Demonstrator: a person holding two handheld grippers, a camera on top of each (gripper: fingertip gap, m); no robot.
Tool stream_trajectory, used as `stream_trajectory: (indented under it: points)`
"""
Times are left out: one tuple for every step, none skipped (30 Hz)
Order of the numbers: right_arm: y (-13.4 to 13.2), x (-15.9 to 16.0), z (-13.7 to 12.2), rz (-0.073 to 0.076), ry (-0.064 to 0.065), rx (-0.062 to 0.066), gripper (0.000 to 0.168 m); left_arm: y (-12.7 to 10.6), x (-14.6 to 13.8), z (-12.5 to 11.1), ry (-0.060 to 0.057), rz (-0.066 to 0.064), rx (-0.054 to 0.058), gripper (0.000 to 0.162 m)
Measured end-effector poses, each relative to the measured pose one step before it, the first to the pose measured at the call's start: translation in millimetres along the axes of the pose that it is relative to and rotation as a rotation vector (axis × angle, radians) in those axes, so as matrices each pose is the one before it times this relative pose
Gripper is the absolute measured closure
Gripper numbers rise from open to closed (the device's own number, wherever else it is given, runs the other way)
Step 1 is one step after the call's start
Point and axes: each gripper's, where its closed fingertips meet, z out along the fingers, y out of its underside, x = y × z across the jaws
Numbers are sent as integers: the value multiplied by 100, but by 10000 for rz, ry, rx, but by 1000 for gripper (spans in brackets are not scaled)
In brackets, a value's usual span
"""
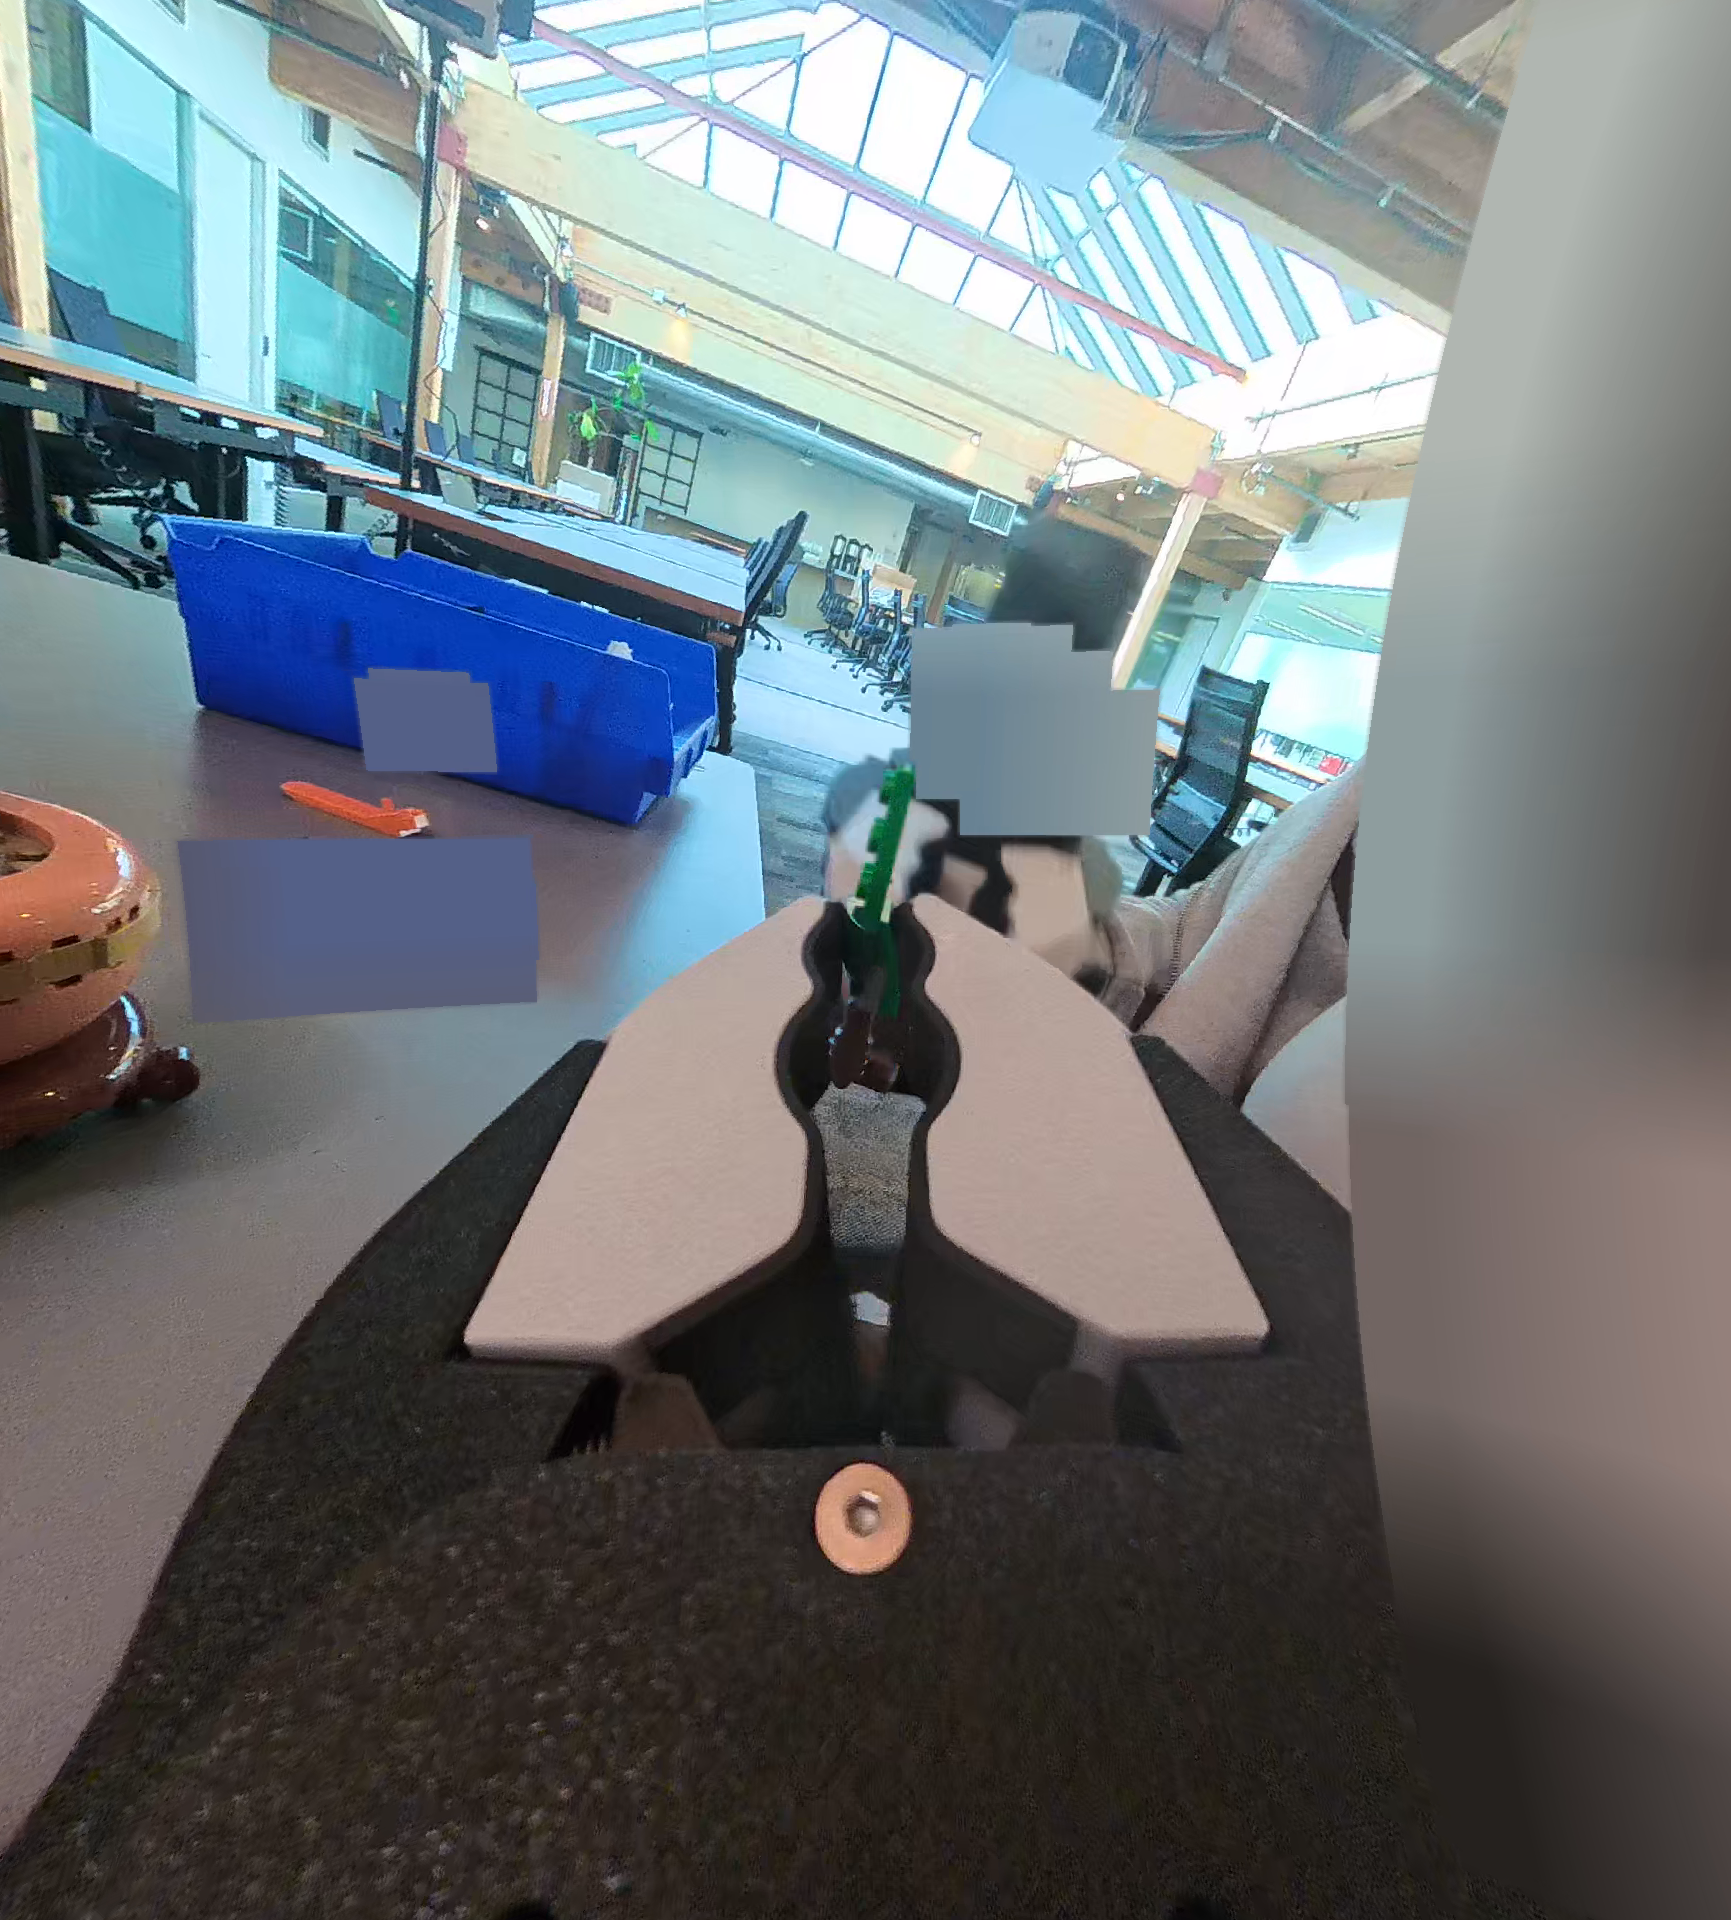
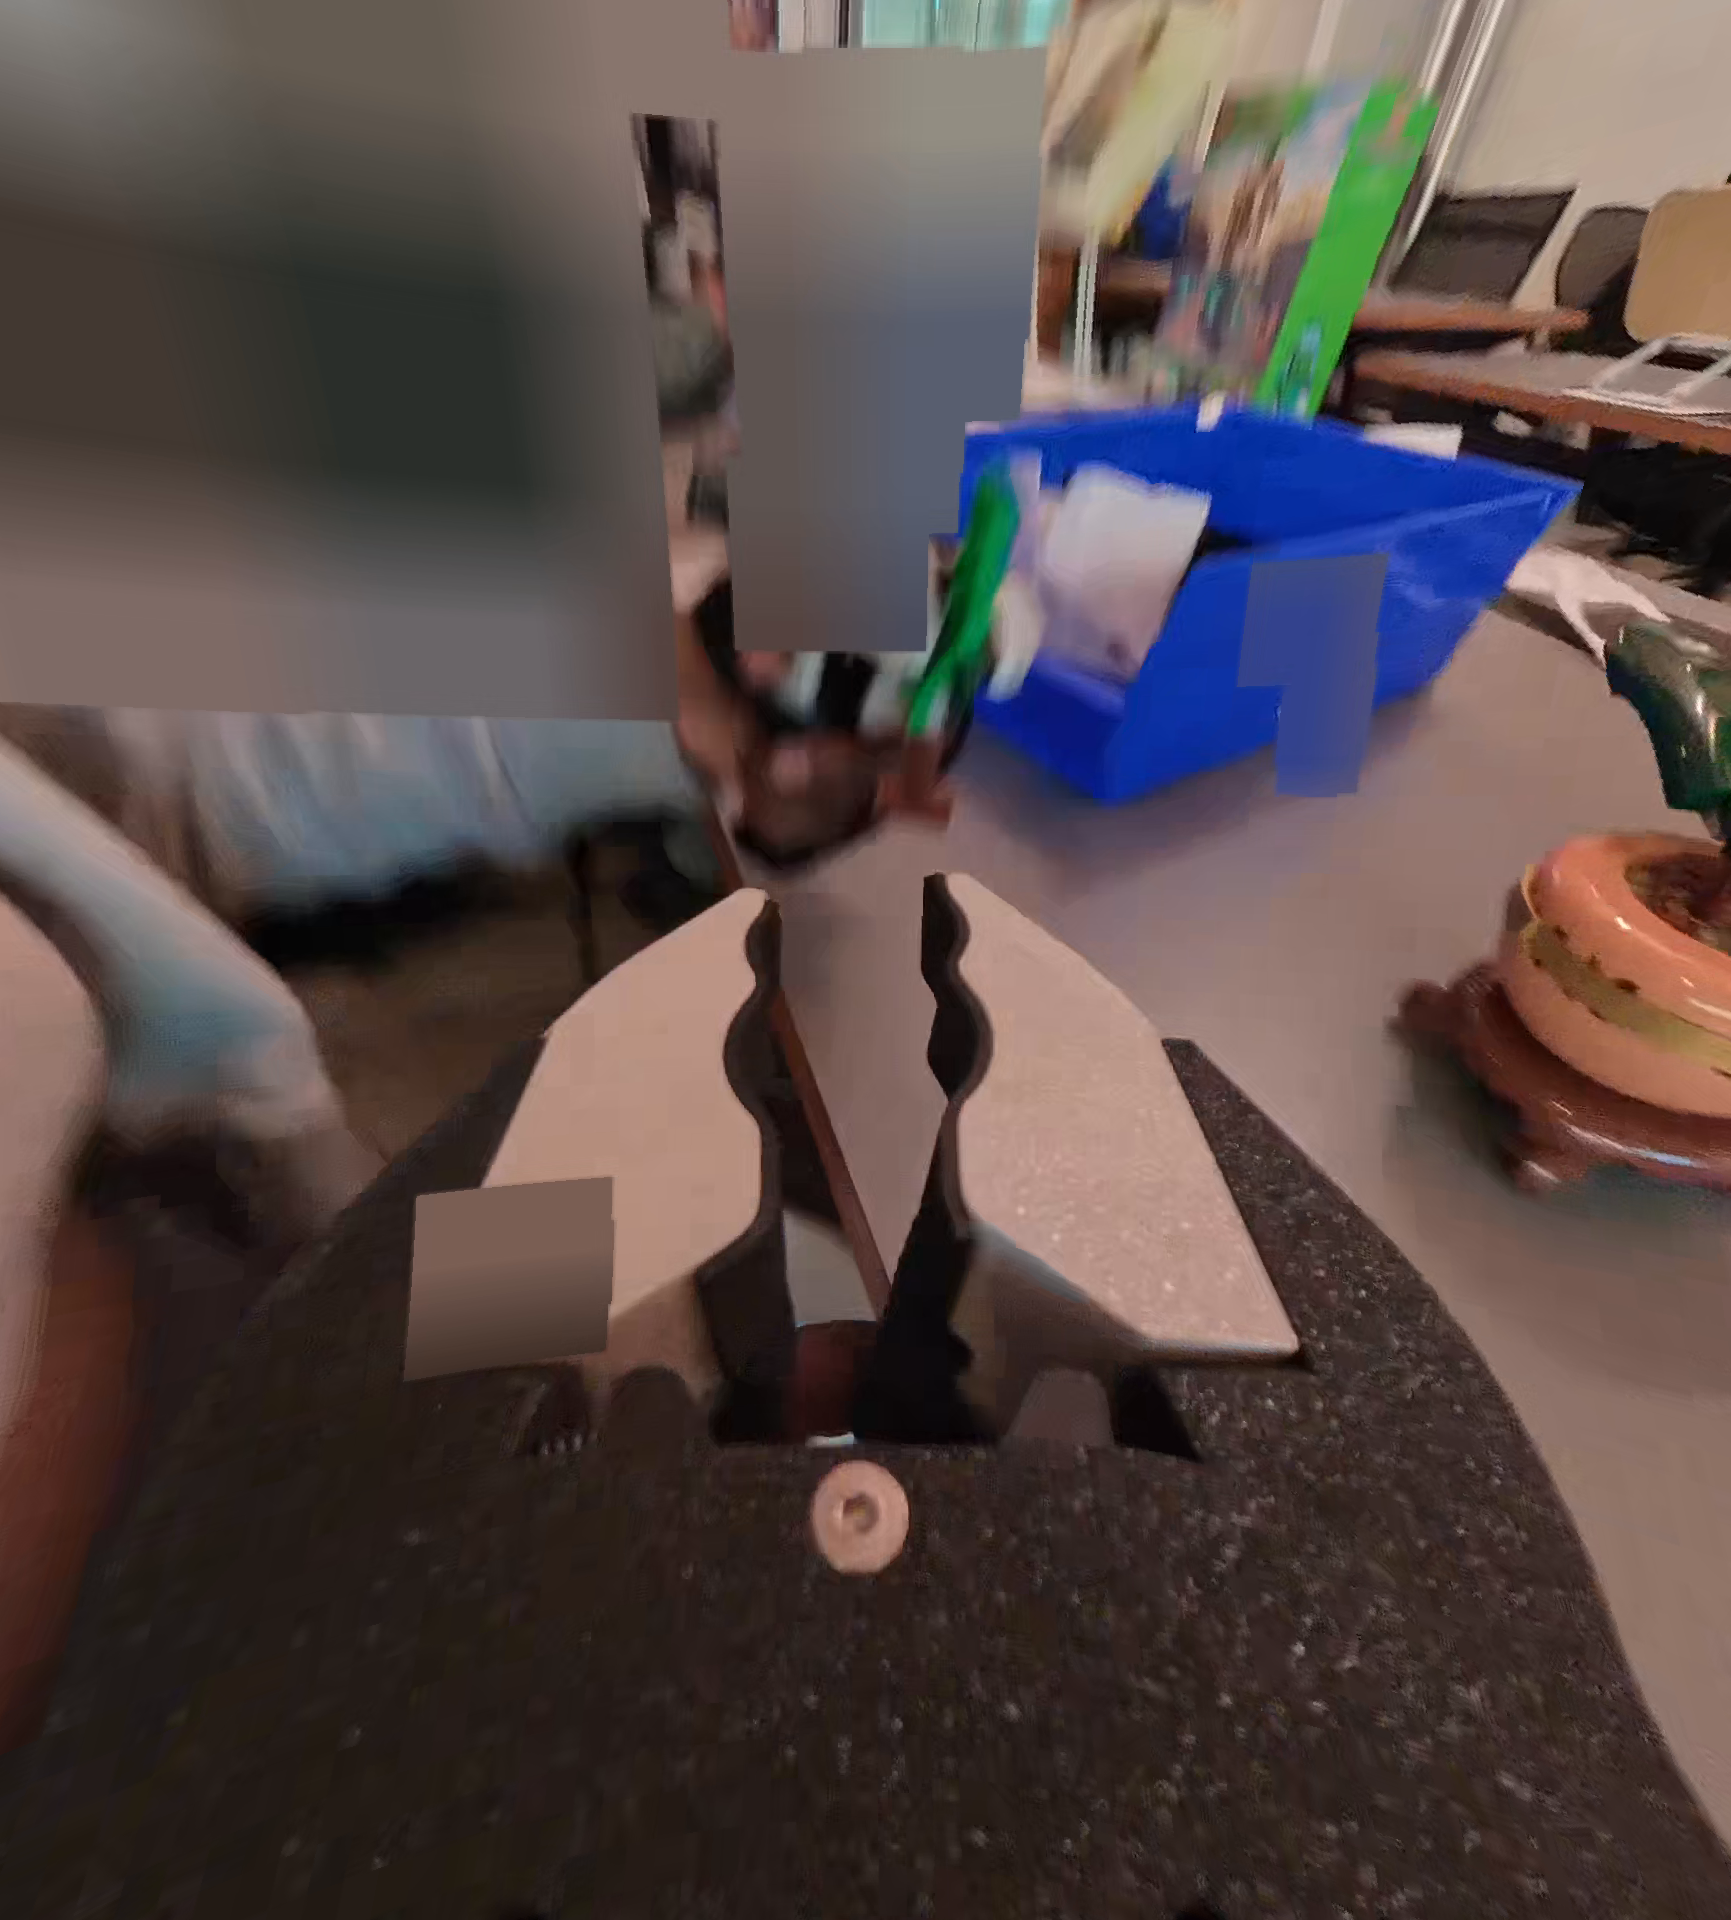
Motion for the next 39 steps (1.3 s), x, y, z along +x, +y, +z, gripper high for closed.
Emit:
stream_trajectory:
  points:
    - [-1755, 555, -35, 1071, -232, 898, 144, 125, 44, 72, -1, 10, -83, 153]
    - [-1352, 469, 122, 853, -186, 638, 144, 169, 31, 87, -24, 60, -125, 153]
    - [-930, 400, 239, 617, -165, 355, 144, 168, 77, 101, 7, 62, -138, 153]
    - [-495, 119, 342, 385, -280, 85, 144, 182, 73, 104, 6, 40, -139, 153]
    - [-44, -20, 411, 199, -289, -171, 144, 220, 15, 117, -35, 38, -162, 153]
    - [194, -25, 362, 10, -172, -273, 145, 289, -48, 123, -75, 70, -206, 153]
    - [417, 175, 356, -211, 23, -357, 149, 330, -64, 122, -101, 110, -232, 153]
    - [463, 137, 216, -446, 101, -351, 159, 319, -113, 129, -133, 121, -247, 153]
    - [264, -76, 52, -587, 46, -180, 163, 271, -95, 80, -135, 125, -229, 153]
    - [167, 221, -122, -584, 279, -121, 164, 163, -77, 6, -107, 104, -149, 153]
    - [64, 130, -178, -453, 177, -56, 164, -18, -90, -27, -114, 63, -23, 153]
    - [-184, 12, -157, -102, 29, 130, 164, -153, -28, -39, -45, 40, 76, 153]
    - [-198, -217, -111, 99, -166, 168, 164, -146, 159, -63, 114, 16, 87, 152]
    - [0, -95, 15, 91, -94, 58, 164, -26, 129, -47, 110, -40, 5, 152]
    - [130, -39, -37, -48, -15, -11, 164, 131, 10, -4, 11, -18, -89, 152]
    - [142, -85, -76, -127, -47, -17, 164, 149, 34, 30, -9, 72, -91, 152]
    - [38, -96, -128, -40, -77, 32, 164, 73, 83, -4, 10, 81, -34, 152]
    - [-50, -77, -84, 66, -100, 47, 164, -4, 151, 29, 58, 2, 0, 152]
    - [-116, -39, -105, 105, -83, 80, 164, -59, 153, 59, 80, -55, 22, 151]
    - [-148, 76, -129, 49, 21, 76, 164, -44, 47, -2, 54, -61, 22, 149]
    - [-182, 124, -154, -67, 55, 82, 164, -24, 33, -66, 61, -42, 14, 146]
    - [-170, 27, -182, -66, 5, 50, 164, -49, 7, -123, 41, -30, 36, 145]
    - [-83, -12, -95, -16, -8, 19, 164, -90, -79, -142, -11, -25, 64, 145]
    - [-11, -89, -52, 8, -60, -22, 164, -131, -56, -116, -8, -7, 85, 147]
    - [82, -140, -49, -21, -53, -83, 164, -140, 38, -21, 25, 5, 78, 149]
    - [95, -51, 1, -56, 21, -69, 164, -55, 89, 39, 25, 25, 16, 153]
    - [46, -70, -36, -57, -26, -40, 164, 54, 81, 47, 10, 61, -45, 154]
    - [52, -73, -15, -26, -56, -39, 164, 52, 88, 45, 19, 70, -35, 154]
    - [-32, -54, -37, -11, -41, 18, 164, -41, 89, 8, 38, 47, 29, 154]
    - [-29, -66, 34, -27, -51, -1, 164, -63, 69, 3, 50, 13, 43, 154]
    - [186, -65, 30, -74, -42, -161, 164, 106, 20, -8, 15, 14, -80, 154]
    - [424, -172, 28, -224, -33, -408, 164, 355, -70, 35, -82, 96, -258, 155]
    - [542, -44, 24, -372, 53, -544, 160, 407, -110, 54, -136, 175, -309, 154]
    - [626, 116, 155, -369, 212, -621, 150, 134, 134, 295, -87, 155, -174, 154]
    - [520, -61, 170, -394, 89, -523, 156, -46, 114, 329, -102, 78, -90, 155]
    - [-14, -295, 67, -355, -52, -123, 163, 93, -7, 149, -96, 112, -152, 154]
    - [-73, 40, -46, -271, 99, -32, 163, 2, 49, 35, -21, 91, -45, 154]
    - [-123, -36, -50, -11, -45, 51, 163, -132, 106, -46, 59, -8, 81, 154]
    - [-59, -130, -27, 104, -205, 45, 163, -66, 148, -20, 111, -18, 54, 154]
